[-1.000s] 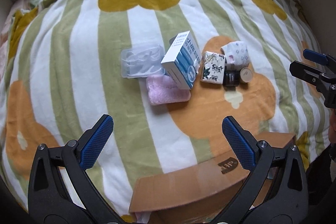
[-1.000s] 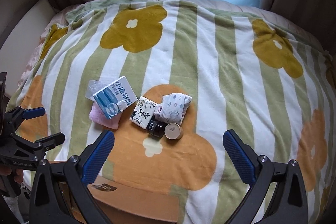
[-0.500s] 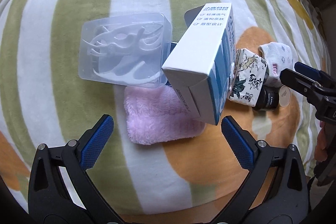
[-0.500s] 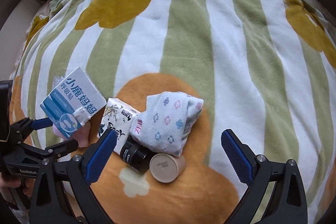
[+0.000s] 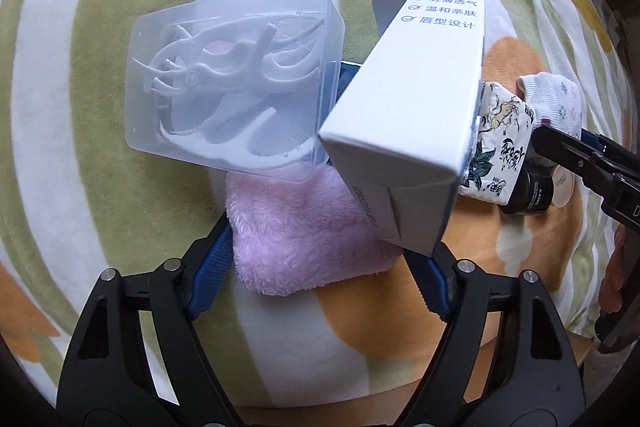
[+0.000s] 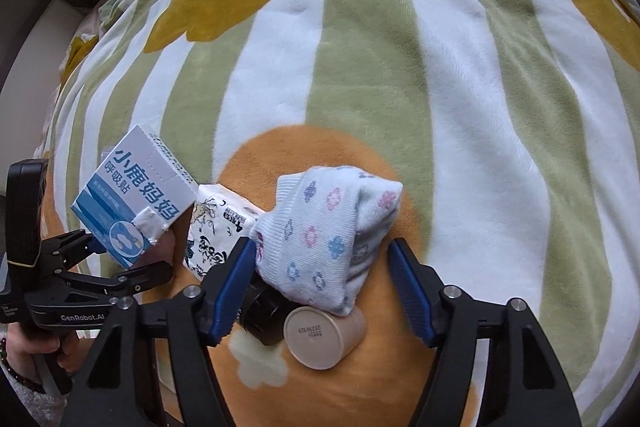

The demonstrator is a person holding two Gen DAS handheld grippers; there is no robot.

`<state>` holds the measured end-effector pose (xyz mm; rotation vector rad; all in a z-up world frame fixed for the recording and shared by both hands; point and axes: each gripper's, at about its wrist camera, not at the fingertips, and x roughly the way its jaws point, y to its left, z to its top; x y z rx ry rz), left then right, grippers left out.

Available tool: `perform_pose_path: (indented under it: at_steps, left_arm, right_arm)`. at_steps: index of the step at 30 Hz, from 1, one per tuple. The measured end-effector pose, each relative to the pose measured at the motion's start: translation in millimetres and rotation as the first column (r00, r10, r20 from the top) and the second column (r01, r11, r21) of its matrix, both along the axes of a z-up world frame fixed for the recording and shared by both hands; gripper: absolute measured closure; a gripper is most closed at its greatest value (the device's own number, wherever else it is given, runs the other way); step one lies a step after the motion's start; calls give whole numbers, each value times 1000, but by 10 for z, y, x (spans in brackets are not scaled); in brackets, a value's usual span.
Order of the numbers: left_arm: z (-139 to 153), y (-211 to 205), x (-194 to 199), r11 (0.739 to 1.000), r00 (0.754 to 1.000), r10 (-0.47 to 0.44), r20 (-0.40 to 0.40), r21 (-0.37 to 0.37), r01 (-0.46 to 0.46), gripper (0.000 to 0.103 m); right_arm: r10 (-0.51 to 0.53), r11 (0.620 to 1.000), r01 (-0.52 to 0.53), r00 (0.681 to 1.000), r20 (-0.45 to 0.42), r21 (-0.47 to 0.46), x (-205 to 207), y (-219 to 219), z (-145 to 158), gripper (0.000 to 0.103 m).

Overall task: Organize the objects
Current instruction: 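Grasp the pink towel with the left tool while the right tool grasps the white sock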

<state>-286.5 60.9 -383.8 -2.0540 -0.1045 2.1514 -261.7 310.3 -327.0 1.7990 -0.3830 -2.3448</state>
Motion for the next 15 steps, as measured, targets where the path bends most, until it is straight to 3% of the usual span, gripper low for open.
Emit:
perform_pose_path:
  at_steps: [8,15]
  left_arm:
    - [69,150,8,998,1000,7,-5,55,-7,56]
    - [199,297,33,994,999,21,-27,103,-18,73]
  right_arm:
    - [-15,1000,15,1000,-15,11,52,37,71,58]
    - [-14,1000,14,999,-50,16,112,42,227,60]
